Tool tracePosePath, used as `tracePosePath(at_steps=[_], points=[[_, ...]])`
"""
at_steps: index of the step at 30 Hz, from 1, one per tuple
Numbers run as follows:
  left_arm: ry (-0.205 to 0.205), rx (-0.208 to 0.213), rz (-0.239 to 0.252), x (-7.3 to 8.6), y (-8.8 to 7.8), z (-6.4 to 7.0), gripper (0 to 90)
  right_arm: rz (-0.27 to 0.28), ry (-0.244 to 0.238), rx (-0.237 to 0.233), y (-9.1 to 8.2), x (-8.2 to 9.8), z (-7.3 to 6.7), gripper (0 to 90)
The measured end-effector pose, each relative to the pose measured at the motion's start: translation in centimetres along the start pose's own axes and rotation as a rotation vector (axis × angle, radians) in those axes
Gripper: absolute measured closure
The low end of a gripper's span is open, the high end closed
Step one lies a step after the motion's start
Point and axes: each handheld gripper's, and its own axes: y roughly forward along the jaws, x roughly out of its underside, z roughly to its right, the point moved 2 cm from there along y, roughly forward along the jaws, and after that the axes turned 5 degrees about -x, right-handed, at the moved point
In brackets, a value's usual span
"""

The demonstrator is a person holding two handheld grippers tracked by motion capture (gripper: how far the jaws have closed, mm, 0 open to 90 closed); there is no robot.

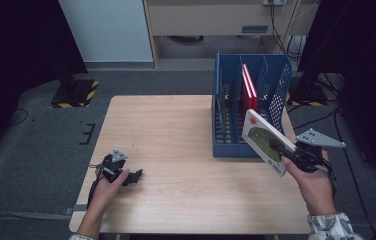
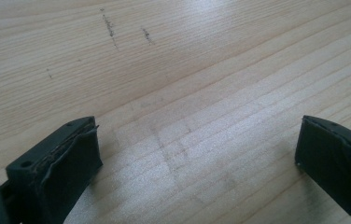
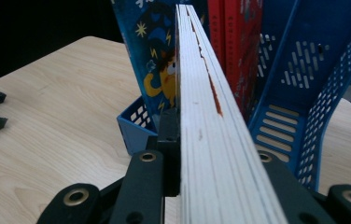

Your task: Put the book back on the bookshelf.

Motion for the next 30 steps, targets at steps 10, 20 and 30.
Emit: tracePosePath(at_steps=[10, 20, 30], points=[[-0.003, -0.003, 0.000, 0.0, 0.0, 0.1, 0.0, 0.016, 0.021, 0.048, -0.5, 0.4, 1.0, 75.6], [-0.001, -0.001, 0.000, -0.1, 0.1, 0.1, 0.0, 0.033, 0.047, 0.096, -1.0, 0.3, 1.7, 75.6], [-0.001, -0.002, 0.001, -0.1, 0.1, 0.1, 0.0, 0.043, 0.066, 0.135, -1.3, 0.2, 2.5, 75.6]])
